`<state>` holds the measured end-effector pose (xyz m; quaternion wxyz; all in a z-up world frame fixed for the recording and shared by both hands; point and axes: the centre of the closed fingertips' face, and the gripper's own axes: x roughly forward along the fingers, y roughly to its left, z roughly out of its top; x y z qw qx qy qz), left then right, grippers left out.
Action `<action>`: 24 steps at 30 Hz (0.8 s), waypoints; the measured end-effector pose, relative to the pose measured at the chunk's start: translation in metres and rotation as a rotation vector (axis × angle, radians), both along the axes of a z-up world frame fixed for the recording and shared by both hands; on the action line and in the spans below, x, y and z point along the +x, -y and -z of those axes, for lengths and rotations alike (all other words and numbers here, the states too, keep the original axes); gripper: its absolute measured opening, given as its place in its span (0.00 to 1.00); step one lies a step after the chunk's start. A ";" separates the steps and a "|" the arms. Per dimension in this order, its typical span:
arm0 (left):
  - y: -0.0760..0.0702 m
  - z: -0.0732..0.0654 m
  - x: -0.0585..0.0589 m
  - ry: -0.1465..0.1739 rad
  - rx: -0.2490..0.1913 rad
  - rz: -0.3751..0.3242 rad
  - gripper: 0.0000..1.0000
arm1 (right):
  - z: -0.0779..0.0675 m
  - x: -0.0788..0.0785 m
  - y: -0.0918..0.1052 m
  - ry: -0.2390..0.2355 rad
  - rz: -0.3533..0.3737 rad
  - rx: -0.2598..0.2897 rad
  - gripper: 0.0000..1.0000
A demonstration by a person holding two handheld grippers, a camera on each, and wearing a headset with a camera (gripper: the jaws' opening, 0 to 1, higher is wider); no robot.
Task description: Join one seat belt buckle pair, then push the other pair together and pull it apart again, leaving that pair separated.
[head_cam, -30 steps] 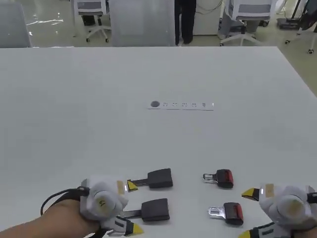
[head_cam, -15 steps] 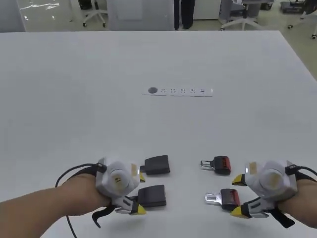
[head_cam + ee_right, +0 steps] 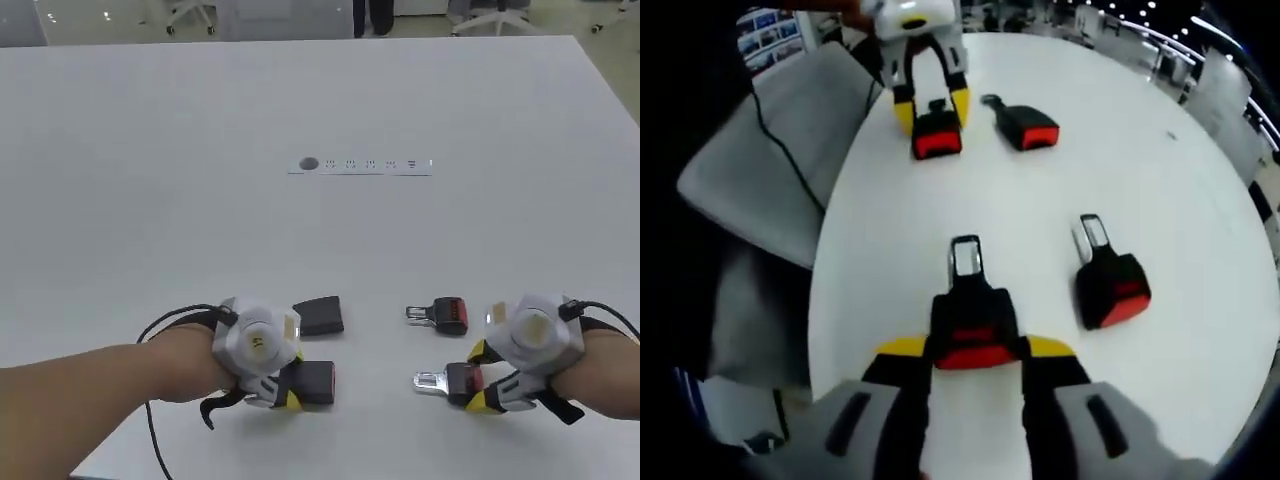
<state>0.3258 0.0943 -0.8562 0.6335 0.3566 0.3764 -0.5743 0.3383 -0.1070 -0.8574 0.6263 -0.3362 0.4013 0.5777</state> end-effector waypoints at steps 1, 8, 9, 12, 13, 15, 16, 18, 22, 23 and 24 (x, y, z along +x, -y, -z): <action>0.000 0.000 -0.001 -0.007 0.008 0.002 0.33 | 0.000 0.000 0.000 -0.002 -0.008 -0.004 0.35; -0.002 0.002 -0.001 -0.011 0.027 -0.003 0.33 | 0.000 0.001 0.000 -0.007 -0.042 -0.027 0.34; -0.002 0.001 -0.001 -0.010 0.027 -0.009 0.33 | 0.000 0.001 0.000 -0.007 -0.043 -0.029 0.34; -0.002 0.001 -0.001 -0.008 0.027 -0.008 0.33 | 0.000 0.000 -0.005 -0.007 -0.041 -0.031 0.34; -0.002 0.001 -0.001 -0.009 0.028 -0.009 0.33 | 0.000 -0.002 -0.007 -0.011 -0.040 -0.026 0.34; -0.002 0.001 -0.001 -0.008 0.033 -0.008 0.33 | 0.000 -0.004 -0.014 -0.013 -0.041 -0.020 0.34; -0.002 0.001 -0.001 -0.006 0.037 -0.005 0.33 | 0.000 -0.006 -0.018 -0.013 -0.045 -0.016 0.34; -0.002 0.001 -0.001 -0.004 0.040 -0.008 0.33 | -0.001 -0.009 -0.026 -0.001 -0.056 -0.008 0.34; -0.003 0.002 -0.001 -0.002 0.042 -0.023 0.33 | -0.001 -0.014 -0.044 0.006 -0.055 0.013 0.34; -0.003 0.001 -0.001 -0.001 0.043 -0.024 0.33 | -0.001 -0.016 -0.050 0.006 -0.052 0.021 0.34; -0.003 0.001 -0.001 -0.001 0.043 -0.026 0.33 | 0.000 -0.017 -0.054 0.007 -0.052 0.023 0.34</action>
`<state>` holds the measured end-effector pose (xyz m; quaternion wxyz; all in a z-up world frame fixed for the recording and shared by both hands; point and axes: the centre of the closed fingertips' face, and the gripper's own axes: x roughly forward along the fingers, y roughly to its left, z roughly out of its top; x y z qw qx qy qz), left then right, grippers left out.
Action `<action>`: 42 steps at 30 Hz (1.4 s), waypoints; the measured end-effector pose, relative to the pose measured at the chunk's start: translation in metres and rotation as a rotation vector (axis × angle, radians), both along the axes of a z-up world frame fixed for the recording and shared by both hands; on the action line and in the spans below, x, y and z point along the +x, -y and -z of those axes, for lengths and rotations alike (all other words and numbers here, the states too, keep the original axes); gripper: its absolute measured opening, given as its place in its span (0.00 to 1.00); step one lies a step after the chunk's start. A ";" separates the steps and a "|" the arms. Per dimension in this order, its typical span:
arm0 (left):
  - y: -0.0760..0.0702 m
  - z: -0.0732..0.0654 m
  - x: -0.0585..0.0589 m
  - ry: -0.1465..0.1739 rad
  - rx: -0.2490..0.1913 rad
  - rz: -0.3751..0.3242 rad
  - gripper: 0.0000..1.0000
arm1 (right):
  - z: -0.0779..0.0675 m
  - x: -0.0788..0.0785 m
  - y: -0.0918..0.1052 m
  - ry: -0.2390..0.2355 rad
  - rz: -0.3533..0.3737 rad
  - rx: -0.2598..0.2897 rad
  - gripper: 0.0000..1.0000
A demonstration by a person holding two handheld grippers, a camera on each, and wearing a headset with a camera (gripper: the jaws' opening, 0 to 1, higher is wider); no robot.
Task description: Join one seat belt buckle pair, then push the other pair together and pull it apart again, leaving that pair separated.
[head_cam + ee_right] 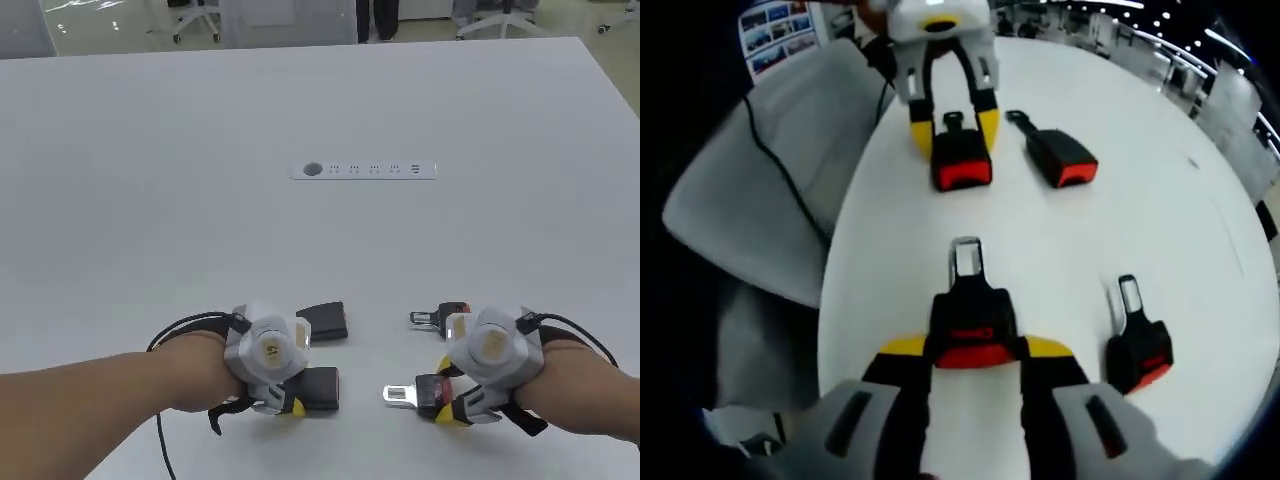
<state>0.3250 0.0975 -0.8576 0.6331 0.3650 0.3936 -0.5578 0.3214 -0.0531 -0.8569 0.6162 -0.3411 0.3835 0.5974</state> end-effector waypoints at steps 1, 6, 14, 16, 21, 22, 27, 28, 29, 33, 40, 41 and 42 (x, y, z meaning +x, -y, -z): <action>0.000 0.000 0.000 0.000 0.001 0.000 0.33 | 0.000 -0.001 -0.005 0.002 0.004 0.005 0.34; -0.001 0.001 0.001 -0.002 0.006 0.007 0.33 | 0.000 -0.002 -0.025 0.007 0.026 0.014 0.34; 0.000 0.002 0.001 -0.012 0.026 0.024 0.33 | 0.000 0.002 -0.047 0.000 0.031 0.007 0.34; 0.000 0.002 0.000 -0.011 0.031 0.025 0.33 | 0.001 0.003 -0.052 0.003 0.027 0.006 0.34; 0.000 0.004 0.001 -0.014 0.036 0.026 0.33 | -0.002 0.001 -0.057 -0.008 0.013 0.011 0.33; 0.000 0.004 0.001 -0.014 0.037 0.028 0.33 | -0.001 0.001 -0.058 -0.001 0.006 0.008 0.33; 0.001 0.003 0.000 -0.014 0.037 0.042 0.33 | -0.001 0.000 -0.066 0.020 -0.003 0.023 0.32; 0.001 0.003 0.000 -0.016 0.040 0.047 0.33 | 0.001 0.001 -0.065 0.018 0.002 0.016 0.32; 0.001 0.004 0.000 -0.019 0.042 0.050 0.32 | 0.001 0.001 -0.065 0.014 0.011 0.023 0.32; 0.001 0.004 0.000 -0.025 0.034 0.064 0.31 | 0.001 0.001 -0.066 0.009 0.018 0.046 0.30; 0.002 0.004 -0.001 -0.022 0.031 0.074 0.30 | -0.001 0.000 -0.078 0.008 0.021 0.064 0.28; 0.002 0.003 -0.002 -0.021 0.032 0.079 0.30 | -0.001 0.001 -0.081 0.004 0.024 0.069 0.28; 0.003 0.004 -0.002 -0.023 0.034 0.078 0.30 | -0.001 0.001 -0.086 0.000 0.025 0.071 0.28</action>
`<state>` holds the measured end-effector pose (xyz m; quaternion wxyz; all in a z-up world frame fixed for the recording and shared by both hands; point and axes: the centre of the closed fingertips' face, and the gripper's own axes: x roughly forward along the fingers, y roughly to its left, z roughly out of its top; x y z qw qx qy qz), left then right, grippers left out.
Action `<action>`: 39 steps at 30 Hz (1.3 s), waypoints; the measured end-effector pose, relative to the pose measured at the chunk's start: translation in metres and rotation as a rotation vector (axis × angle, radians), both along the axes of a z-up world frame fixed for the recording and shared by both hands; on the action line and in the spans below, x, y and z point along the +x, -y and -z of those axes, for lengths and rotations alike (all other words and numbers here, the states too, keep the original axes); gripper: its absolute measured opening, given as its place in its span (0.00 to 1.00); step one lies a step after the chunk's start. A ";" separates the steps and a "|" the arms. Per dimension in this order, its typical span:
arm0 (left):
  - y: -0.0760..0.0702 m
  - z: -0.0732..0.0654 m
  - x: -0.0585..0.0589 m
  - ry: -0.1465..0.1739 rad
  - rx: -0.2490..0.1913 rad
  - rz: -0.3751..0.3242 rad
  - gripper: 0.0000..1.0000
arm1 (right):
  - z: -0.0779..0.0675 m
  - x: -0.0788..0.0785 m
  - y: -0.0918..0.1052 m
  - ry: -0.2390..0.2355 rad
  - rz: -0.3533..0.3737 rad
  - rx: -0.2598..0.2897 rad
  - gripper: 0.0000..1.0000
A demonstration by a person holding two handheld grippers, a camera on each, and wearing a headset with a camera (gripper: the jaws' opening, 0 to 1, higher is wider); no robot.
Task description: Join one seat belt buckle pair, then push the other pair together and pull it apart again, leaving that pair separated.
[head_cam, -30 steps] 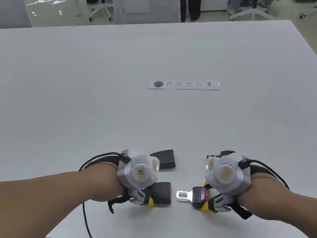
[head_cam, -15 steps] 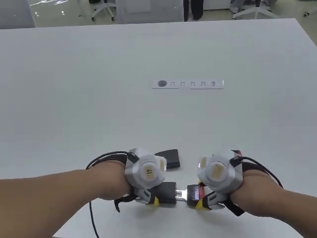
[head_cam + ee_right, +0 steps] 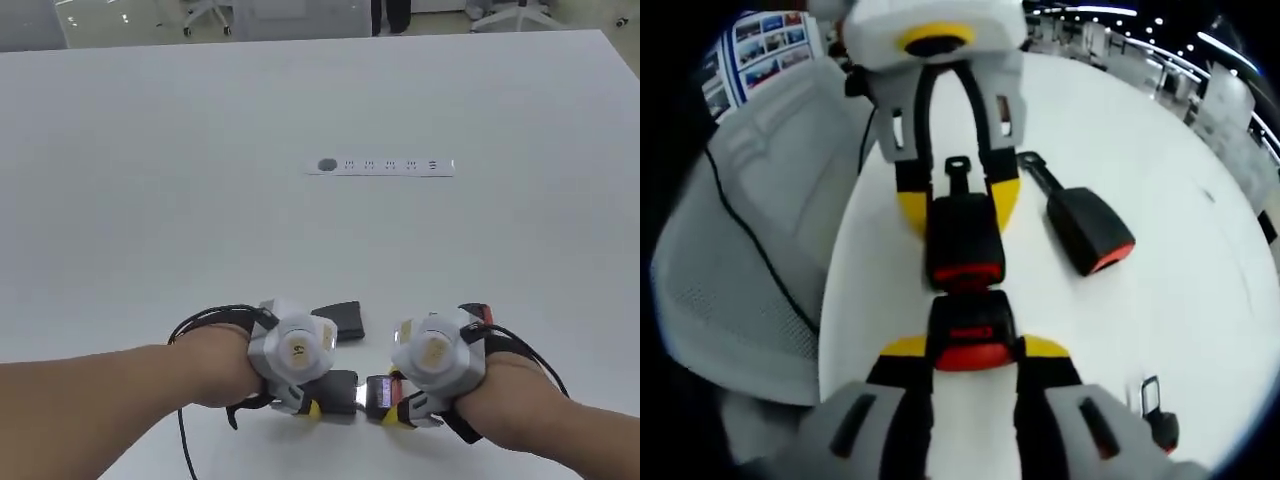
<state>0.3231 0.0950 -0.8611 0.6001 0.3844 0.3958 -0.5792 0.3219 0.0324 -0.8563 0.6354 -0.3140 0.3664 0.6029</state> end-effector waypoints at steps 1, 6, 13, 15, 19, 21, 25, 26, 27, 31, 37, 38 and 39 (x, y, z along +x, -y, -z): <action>-0.002 0.000 0.000 0.001 0.011 -0.005 0.30 | -0.003 0.003 -0.004 0.014 0.000 -0.001 0.27; -0.002 0.001 0.000 0.001 0.006 0.001 0.30 | -0.006 -0.001 0.001 0.009 -0.014 -0.024 0.28; -0.004 0.000 -0.001 -0.034 -0.005 0.008 0.31 | -0.002 -0.001 0.004 0.019 -0.052 -0.044 0.28; -0.004 -0.001 -0.001 -0.032 -0.003 -0.007 0.30 | -0.002 0.000 0.006 0.015 -0.049 -0.041 0.28; -0.003 0.000 -0.001 -0.021 -0.013 -0.023 0.31 | -0.002 0.000 0.007 -0.008 -0.007 -0.014 0.29; -0.003 0.000 -0.001 -0.015 -0.014 -0.024 0.31 | -0.001 -0.002 0.006 0.002 -0.009 -0.015 0.29; -0.003 0.000 -0.002 -0.011 -0.020 -0.022 0.33 | -0.001 -0.002 0.005 -0.017 0.002 0.008 0.31; -0.002 0.000 -0.002 -0.007 -0.028 -0.018 0.33 | -0.002 -0.002 0.005 -0.028 0.010 0.017 0.32; -0.002 0.000 -0.002 -0.011 -0.036 -0.032 0.33 | 0.000 -0.001 0.005 -0.019 -0.007 0.018 0.32; 0.000 -0.001 -0.003 -0.004 -0.019 -0.024 0.34 | 0.000 -0.003 0.003 0.003 -0.010 0.012 0.34; -0.001 -0.016 -0.003 0.061 -0.102 -0.051 0.39 | -0.015 -0.003 0.006 0.010 0.033 0.048 0.39; -0.004 -0.021 -0.001 0.067 -0.112 -0.062 0.42 | -0.020 -0.003 0.006 0.023 0.024 0.057 0.40; -0.009 -0.027 0.001 0.067 -0.111 -0.075 0.41 | -0.027 -0.002 0.008 0.035 0.027 0.069 0.40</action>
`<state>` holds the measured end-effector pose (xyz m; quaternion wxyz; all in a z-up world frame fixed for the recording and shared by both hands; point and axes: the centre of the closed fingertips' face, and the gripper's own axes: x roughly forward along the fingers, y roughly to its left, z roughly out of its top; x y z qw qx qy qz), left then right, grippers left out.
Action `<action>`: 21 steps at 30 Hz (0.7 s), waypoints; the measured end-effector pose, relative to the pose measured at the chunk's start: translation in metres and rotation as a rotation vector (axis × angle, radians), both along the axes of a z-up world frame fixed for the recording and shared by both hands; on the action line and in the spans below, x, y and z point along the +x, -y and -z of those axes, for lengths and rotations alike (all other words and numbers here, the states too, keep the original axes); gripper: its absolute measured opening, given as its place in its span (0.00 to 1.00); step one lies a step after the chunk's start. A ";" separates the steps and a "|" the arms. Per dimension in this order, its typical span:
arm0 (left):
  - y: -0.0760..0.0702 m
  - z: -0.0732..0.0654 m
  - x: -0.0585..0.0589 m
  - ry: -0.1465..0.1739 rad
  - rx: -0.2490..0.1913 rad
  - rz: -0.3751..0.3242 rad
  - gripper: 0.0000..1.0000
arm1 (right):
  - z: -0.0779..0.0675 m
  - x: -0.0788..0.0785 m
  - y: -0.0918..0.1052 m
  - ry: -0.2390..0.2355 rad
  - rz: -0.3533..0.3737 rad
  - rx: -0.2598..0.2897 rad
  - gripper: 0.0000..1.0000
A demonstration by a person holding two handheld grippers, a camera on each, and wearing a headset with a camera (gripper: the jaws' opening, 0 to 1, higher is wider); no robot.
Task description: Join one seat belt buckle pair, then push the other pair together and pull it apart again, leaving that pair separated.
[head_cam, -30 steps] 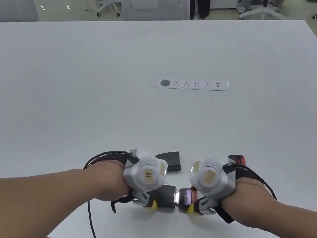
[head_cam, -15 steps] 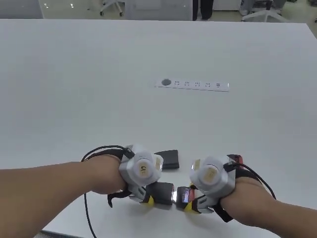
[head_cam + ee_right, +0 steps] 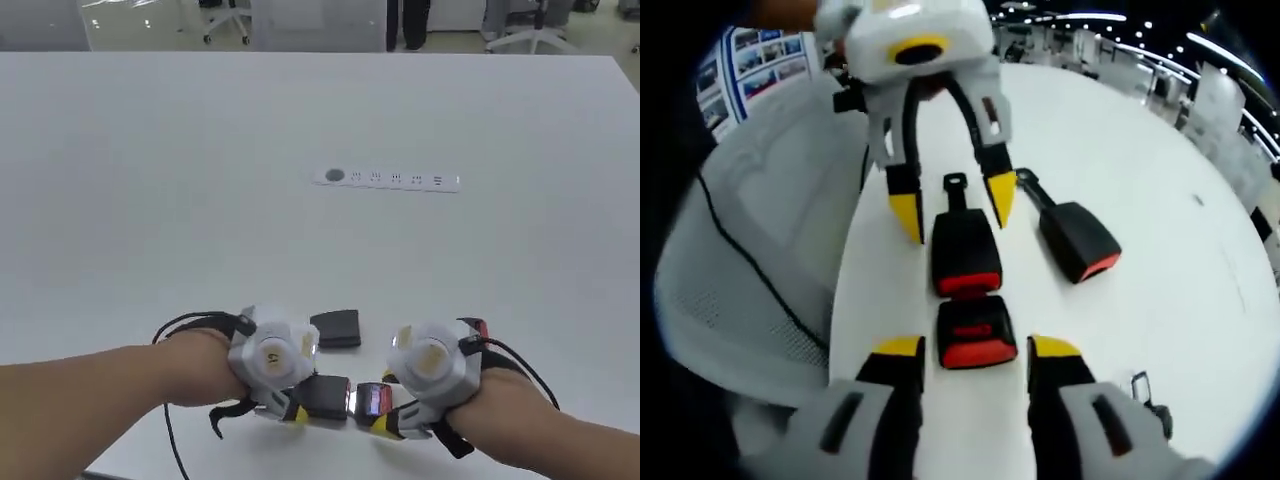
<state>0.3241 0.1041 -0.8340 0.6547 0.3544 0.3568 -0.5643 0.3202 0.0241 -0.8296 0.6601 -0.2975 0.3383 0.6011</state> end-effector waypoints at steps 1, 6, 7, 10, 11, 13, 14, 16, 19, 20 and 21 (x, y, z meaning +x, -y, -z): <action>0.000 -0.006 0.001 -0.003 -0.024 -0.016 0.41 | -0.005 0.001 0.002 0.001 0.009 0.009 0.40; -0.010 -0.020 0.010 -0.025 -0.065 -0.090 0.47 | -0.029 0.022 0.014 0.075 0.040 0.030 0.45; -0.011 -0.023 0.015 -0.017 -0.070 -0.101 0.47 | -0.030 0.026 0.017 0.077 0.045 0.031 0.45; -0.012 -0.025 0.032 -0.003 -0.076 -0.132 0.48 | -0.033 0.042 0.028 0.102 0.052 0.034 0.42; -0.012 -0.025 0.040 0.013 -0.067 -0.138 0.49 | -0.032 0.048 0.033 0.109 0.048 0.029 0.40; -0.008 -0.024 0.053 0.035 -0.049 -0.137 0.51 | -0.030 0.059 0.043 0.125 0.047 0.016 0.40; -0.005 -0.024 0.058 0.040 -0.046 -0.137 0.52 | -0.029 0.064 0.048 0.131 0.046 0.010 0.40; -0.001 -0.019 0.068 0.045 -0.032 -0.128 0.55 | -0.025 0.073 0.059 0.140 0.044 -0.010 0.41; -0.001 -0.007 0.082 0.055 0.045 -0.057 0.56 | -0.019 0.088 0.076 0.156 0.051 -0.039 0.42; 0.003 -0.005 0.084 0.048 0.039 -0.060 0.56 | -0.016 0.093 0.083 0.156 0.053 -0.052 0.43; 0.004 -0.002 0.086 0.041 0.039 -0.057 0.56 | -0.012 0.097 0.089 0.152 0.058 -0.065 0.45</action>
